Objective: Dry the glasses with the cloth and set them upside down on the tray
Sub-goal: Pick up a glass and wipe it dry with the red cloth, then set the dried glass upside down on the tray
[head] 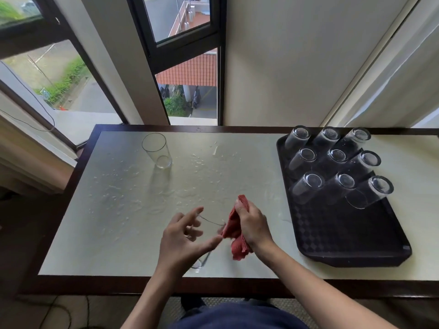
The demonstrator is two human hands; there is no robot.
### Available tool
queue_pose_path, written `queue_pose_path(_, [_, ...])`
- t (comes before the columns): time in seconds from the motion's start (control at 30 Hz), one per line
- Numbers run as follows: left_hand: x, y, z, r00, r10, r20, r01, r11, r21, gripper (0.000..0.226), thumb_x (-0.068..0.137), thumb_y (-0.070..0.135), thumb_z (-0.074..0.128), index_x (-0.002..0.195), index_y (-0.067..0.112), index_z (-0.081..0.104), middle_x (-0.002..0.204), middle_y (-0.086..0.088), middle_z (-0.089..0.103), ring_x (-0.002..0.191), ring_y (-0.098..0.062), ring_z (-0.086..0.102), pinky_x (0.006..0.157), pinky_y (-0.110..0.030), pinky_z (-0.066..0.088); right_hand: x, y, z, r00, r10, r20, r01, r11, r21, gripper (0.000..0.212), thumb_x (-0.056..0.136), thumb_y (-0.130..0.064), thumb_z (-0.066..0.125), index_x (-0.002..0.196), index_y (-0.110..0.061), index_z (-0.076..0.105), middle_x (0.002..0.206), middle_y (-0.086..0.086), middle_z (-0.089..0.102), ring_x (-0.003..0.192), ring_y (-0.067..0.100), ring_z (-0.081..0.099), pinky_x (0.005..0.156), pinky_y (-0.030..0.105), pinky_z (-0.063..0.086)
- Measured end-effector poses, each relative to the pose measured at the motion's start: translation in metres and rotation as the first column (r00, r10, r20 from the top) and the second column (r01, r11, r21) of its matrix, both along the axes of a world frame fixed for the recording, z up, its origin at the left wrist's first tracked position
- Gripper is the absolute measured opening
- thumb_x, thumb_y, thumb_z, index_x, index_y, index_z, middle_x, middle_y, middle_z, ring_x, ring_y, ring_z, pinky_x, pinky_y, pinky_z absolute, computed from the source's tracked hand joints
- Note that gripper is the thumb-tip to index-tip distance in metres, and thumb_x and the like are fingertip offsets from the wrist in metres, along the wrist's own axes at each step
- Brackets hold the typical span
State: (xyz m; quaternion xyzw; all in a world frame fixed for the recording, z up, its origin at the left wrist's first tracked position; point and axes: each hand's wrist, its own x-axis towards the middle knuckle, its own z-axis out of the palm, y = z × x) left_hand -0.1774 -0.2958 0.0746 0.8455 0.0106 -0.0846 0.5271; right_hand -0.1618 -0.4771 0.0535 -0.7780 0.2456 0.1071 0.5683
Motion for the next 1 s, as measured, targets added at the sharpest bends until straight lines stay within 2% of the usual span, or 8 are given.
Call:
queue_pose_path(0.13, [0.0, 0.009, -0.002, 0.985, 0.145, -0.096, -0.152, 0.986, -0.063, 0.083, 0.047, 0.054, 0.093, 0.123, 0.034, 0.067, 0.101, -0.001, 0.067, 0.074, 0.005, 0.068, 0.06, -0.012, 0.052, -0.018, 0.003, -0.025, 0.943, 0.275, 0.188, -0.144, 0.845, -0.515, 0.049, 0.088, -0.055, 0.033, 0.114, -0.02, 0.056, 0.12, 0.007, 0.055, 0.106, 0.027, 0.05, 0.089, 0.034, 0.043])
queue_pose_path(0.23, [-0.001, 0.009, -0.004, 0.976, 0.181, -0.118, -0.191, 0.978, -0.081, 0.066, 0.064, 0.026, 0.094, 0.124, 0.027, 0.067, 0.103, -0.006, 0.066, 0.07, 0.01, 0.065, 0.06, -0.01, 0.051, -0.025, -0.001, -0.051, 0.845, 0.524, -0.101, -0.446, 0.589, -0.674, 0.061, 0.091, -0.048, 0.039, 0.143, -0.015, 0.039, 0.156, 0.015, 0.028, 0.141, 0.038, 0.027, 0.115, 0.045, 0.029])
queue_pose_path(0.43, [-0.001, 0.004, 0.001, 0.968, 0.158, -0.193, -0.198, 0.958, -0.206, 0.068, 0.053, 0.032, 0.093, 0.116, 0.033, 0.067, 0.103, -0.008, 0.067, 0.078, -0.004, 0.072, 0.064, -0.013, 0.053, -0.027, -0.007, -0.055, 0.769, 0.562, -0.305, -0.633, 0.598, -0.492, 0.07, 0.094, -0.046, 0.048, 0.156, -0.028, 0.021, 0.166, -0.01, -0.006, 0.152, 0.021, -0.014, 0.123, 0.046, 0.004])
queue_pose_path(0.53, [0.001, -0.005, 0.001, 0.961, 0.147, -0.236, -0.209, 0.941, -0.267, 0.075, 0.042, 0.046, 0.099, 0.109, 0.034, 0.068, 0.099, -0.008, 0.072, 0.09, -0.015, 0.073, 0.071, -0.016, 0.054, -0.029, -0.012, -0.041, 0.887, 0.447, -0.117, -0.455, 0.799, -0.394, 0.051, 0.094, -0.034, 0.056, 0.143, -0.025, 0.049, 0.162, -0.008, 0.025, 0.152, 0.019, 0.011, 0.122, 0.039, 0.014])
queue_pose_path(0.63, [0.004, -0.018, -0.004, 0.946, 0.122, -0.3, -0.223, 0.918, -0.329, 0.075, 0.038, 0.048, 0.088, 0.108, 0.028, 0.069, 0.1, -0.009, 0.077, 0.097, -0.019, 0.074, 0.081, -0.023, 0.054, -0.038, -0.017, -0.017, 0.999, 0.033, -0.001, -0.033, 0.999, 0.033, 0.021, 0.089, -0.024, 0.063, 0.106, -0.016, 0.073, 0.112, 0.002, 0.073, 0.11, 0.021, 0.063, 0.089, 0.029, 0.048])
queue_pose_path(0.73, [0.004, -0.037, -0.008, 0.929, 0.024, -0.37, -0.17, 0.914, -0.368, 0.074, 0.045, 0.039, 0.093, 0.113, 0.022, 0.067, 0.103, -0.006, 0.078, 0.101, -0.017, 0.073, 0.081, -0.021, 0.054, -0.046, -0.034, -0.003, 0.957, -0.147, -0.251, 0.272, 0.762, 0.588, 0.037, 0.092, -0.038, 0.055, 0.106, -0.008, 0.072, 0.103, 0.018, 0.074, 0.093, 0.035, 0.067, 0.078, 0.039, 0.047])
queue_pose_path(0.87, [0.001, -0.065, -0.017, 0.899, -0.09, -0.429, -0.111, 0.899, -0.423, 0.074, 0.054, 0.019, 0.097, 0.12, 0.013, 0.063, 0.108, -0.01, 0.077, 0.099, -0.019, 0.075, 0.073, -0.018, 0.056, -0.063, -0.062, -0.005, 0.945, -0.135, -0.299, 0.328, 0.406, 0.853, 0.056, 0.085, -0.049, 0.065, 0.126, -0.011, 0.061, 0.123, 0.024, 0.066, 0.093, 0.043, 0.068, 0.072, 0.041, 0.055])
queue_pose_path(1.0, [-0.001, -0.081, -0.026, 0.879, -0.186, -0.44, -0.007, 0.916, -0.401, 0.068, 0.062, 0.028, 0.095, 0.121, 0.017, 0.063, 0.115, -0.006, 0.074, 0.101, -0.009, 0.072, 0.075, -0.015, 0.054, -0.071, -0.077, 0.0, 0.94, -0.196, -0.278, 0.338, 0.444, 0.829, 0.06, 0.068, -0.018, 0.083, 0.122, -0.008, 0.057, 0.113, 0.026, 0.067, 0.082, 0.041, 0.069, 0.06, 0.036, 0.059])
